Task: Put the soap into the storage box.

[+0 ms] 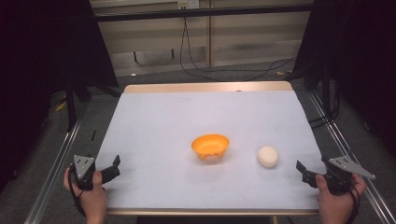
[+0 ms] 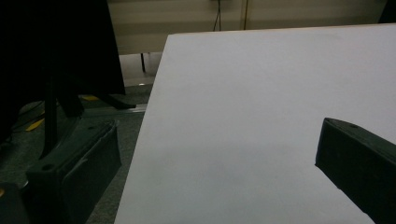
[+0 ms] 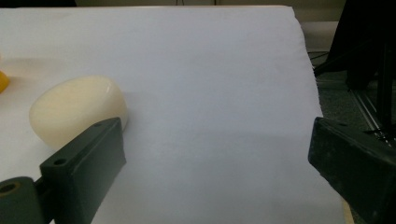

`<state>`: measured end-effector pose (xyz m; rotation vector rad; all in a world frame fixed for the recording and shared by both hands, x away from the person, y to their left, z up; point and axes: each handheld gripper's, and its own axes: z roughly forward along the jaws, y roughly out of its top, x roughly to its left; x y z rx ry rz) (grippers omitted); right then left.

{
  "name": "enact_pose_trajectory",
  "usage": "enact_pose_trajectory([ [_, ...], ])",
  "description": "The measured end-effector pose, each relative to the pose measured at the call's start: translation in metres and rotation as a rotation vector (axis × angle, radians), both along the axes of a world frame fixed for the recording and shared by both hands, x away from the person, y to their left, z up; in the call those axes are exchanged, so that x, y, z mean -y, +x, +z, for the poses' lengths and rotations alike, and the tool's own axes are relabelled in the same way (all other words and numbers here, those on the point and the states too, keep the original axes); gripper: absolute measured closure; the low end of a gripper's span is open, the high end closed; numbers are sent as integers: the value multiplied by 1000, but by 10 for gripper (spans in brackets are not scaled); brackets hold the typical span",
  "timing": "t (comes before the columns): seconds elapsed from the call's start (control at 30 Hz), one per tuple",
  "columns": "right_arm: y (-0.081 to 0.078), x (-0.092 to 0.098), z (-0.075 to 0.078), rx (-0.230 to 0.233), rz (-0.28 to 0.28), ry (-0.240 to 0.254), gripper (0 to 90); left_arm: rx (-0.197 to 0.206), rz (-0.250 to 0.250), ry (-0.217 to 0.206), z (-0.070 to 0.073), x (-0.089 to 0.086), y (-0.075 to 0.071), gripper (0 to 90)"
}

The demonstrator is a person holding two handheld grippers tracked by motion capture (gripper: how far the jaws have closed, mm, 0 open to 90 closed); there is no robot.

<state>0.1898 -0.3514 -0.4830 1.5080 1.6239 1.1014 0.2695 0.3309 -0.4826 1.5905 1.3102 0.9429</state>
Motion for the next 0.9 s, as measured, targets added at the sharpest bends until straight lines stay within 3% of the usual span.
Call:
enact_pose_trajectory([
  [0.17, 2, -2, 1, -18, 11, -16, 32, 0, 1, 12, 0, 1, 1, 0],
  [0.4, 5, -5, 3, -57, 81, 7, 83, -8, -1, 26, 0, 3, 1, 0],
  [0.57, 9, -12, 6, -61, 95, -39, 137, -2, -1, 32, 0, 3, 0, 0],
  [0.63, 12, -17, 7, -61, 167, -53, 172, -2, -3, 28, 0, 3, 0, 0],
  [0.7, 12, -18, 8, -58, 177, -54, 185, -5, -3, 35, 0, 3, 0, 0],
  [0.8, 14, -20, 12, -29, 264, -47, 203, -8, -5, 37, 0, 3, 0, 0],
  [0.83, 14, -20, 12, -29, 264, -47, 203, -8, -5, 38, 0, 3, 0, 0],
  [0.87, 16, -22, 15, -63, 288, -81, 209, -8, -1, 36, 0, 3, 0, 0],
  [0.9, 16, -22, 15, -63, 288, -81, 209, -8, -3, 33, 0, 3, 0, 0],
])
